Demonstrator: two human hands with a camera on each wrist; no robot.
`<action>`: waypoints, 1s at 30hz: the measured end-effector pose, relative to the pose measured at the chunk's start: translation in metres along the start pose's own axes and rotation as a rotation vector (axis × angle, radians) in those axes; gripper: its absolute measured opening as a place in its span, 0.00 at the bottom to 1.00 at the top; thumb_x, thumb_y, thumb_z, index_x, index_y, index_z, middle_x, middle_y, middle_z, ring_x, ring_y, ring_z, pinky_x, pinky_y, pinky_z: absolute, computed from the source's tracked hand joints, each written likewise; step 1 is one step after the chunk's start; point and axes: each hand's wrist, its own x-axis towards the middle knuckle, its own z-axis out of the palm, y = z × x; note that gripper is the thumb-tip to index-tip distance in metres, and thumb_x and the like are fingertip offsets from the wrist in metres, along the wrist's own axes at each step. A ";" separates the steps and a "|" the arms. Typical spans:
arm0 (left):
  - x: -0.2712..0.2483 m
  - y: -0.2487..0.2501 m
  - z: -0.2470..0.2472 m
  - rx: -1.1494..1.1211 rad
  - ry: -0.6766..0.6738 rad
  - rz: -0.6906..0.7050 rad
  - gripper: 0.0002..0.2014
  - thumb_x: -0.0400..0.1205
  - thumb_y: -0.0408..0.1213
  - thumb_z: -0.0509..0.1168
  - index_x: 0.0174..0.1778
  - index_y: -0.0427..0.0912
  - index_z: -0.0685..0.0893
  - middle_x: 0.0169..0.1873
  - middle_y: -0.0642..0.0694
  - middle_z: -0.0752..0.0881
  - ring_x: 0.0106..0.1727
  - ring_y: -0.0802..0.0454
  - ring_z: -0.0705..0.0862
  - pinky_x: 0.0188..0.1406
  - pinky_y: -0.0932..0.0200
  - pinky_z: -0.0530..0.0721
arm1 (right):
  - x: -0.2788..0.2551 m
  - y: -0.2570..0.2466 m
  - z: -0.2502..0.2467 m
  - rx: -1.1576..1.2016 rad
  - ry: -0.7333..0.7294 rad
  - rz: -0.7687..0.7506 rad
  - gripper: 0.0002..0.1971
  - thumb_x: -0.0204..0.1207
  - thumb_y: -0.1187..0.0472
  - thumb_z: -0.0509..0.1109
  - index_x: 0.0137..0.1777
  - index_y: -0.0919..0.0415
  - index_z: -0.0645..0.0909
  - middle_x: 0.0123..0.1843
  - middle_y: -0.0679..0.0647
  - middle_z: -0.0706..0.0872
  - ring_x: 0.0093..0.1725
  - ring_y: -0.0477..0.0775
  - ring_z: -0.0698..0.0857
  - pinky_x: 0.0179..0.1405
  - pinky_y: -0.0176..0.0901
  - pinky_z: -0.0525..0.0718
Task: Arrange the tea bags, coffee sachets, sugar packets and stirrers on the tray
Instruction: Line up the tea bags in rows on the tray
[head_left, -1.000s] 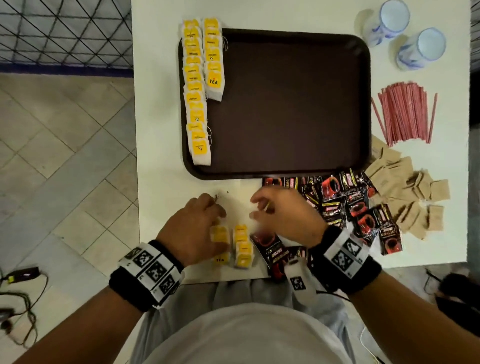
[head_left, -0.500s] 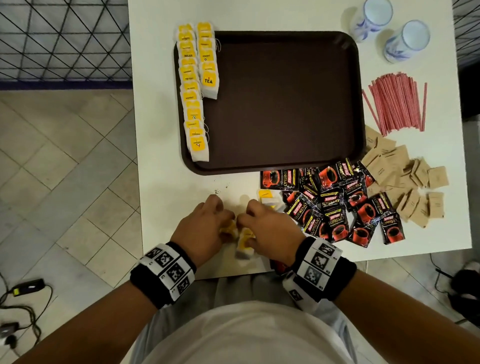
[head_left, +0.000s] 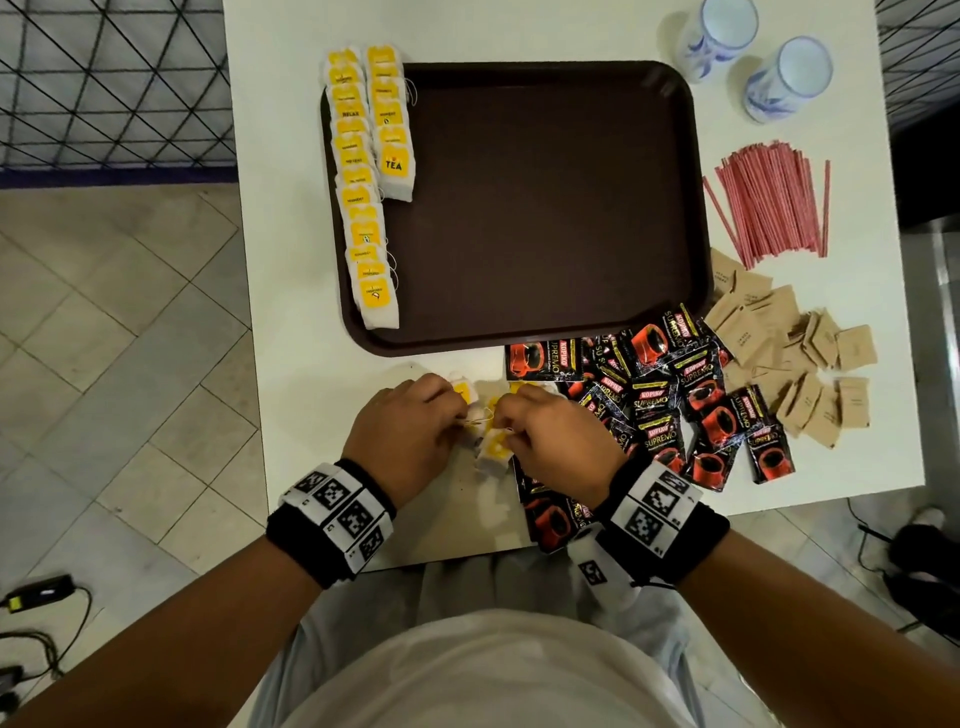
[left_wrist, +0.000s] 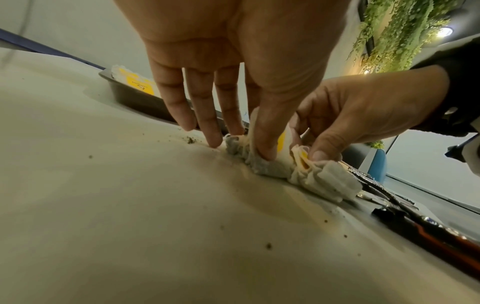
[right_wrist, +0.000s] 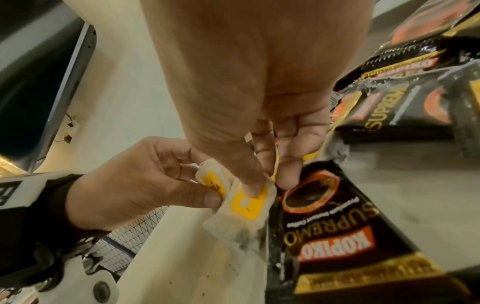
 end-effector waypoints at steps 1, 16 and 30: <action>0.000 -0.001 0.000 -0.006 0.003 0.005 0.08 0.74 0.41 0.70 0.48 0.49 0.87 0.47 0.49 0.85 0.42 0.43 0.85 0.37 0.54 0.80 | 0.000 0.000 0.000 0.032 -0.001 0.001 0.10 0.78 0.62 0.68 0.58 0.54 0.81 0.55 0.52 0.82 0.51 0.59 0.84 0.46 0.52 0.84; 0.000 0.003 -0.015 -0.522 0.081 -0.119 0.14 0.74 0.29 0.76 0.55 0.47 0.91 0.48 0.54 0.91 0.41 0.64 0.84 0.47 0.75 0.79 | 0.008 0.016 -0.028 0.447 0.027 0.125 0.11 0.77 0.67 0.74 0.55 0.53 0.83 0.42 0.46 0.85 0.39 0.41 0.83 0.40 0.32 0.81; 0.000 0.006 -0.025 -0.649 0.079 -0.199 0.04 0.73 0.36 0.78 0.39 0.49 0.91 0.37 0.59 0.86 0.41 0.60 0.84 0.38 0.74 0.76 | 0.011 0.027 -0.051 0.567 -0.012 0.150 0.09 0.69 0.61 0.84 0.39 0.59 0.85 0.37 0.48 0.89 0.36 0.45 0.87 0.42 0.47 0.88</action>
